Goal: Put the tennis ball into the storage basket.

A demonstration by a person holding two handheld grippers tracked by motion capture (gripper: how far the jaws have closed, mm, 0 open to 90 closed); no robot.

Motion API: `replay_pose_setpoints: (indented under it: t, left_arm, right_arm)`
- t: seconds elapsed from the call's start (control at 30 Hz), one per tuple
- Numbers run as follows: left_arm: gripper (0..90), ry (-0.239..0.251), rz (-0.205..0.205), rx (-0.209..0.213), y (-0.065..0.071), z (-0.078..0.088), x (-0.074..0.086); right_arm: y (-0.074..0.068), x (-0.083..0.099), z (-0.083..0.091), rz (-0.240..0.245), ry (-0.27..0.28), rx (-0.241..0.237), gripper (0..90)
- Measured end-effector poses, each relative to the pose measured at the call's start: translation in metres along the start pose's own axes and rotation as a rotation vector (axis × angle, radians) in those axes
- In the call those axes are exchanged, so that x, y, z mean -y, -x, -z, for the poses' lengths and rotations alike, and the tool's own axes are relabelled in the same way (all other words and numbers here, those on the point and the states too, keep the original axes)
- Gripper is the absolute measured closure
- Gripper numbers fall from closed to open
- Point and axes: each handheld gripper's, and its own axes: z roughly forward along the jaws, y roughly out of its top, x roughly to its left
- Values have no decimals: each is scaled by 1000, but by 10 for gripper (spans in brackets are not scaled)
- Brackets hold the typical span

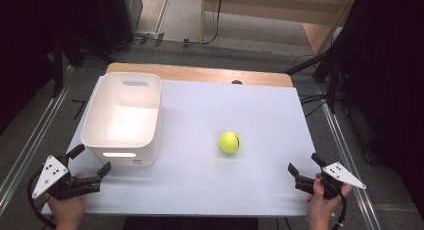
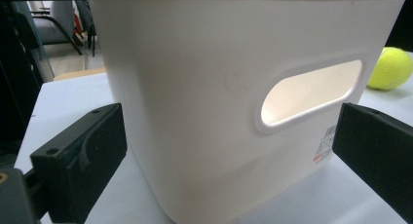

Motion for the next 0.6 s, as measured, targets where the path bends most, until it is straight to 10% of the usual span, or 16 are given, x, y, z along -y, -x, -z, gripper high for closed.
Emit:
replay_pose_setpoints:
  t: [0.6]
  left_arm:
    - [0, 4, -6, -6, 2, -1, 0]
  right_arm:
    - [-5, -11, 0, 12, 8, -21, 7]
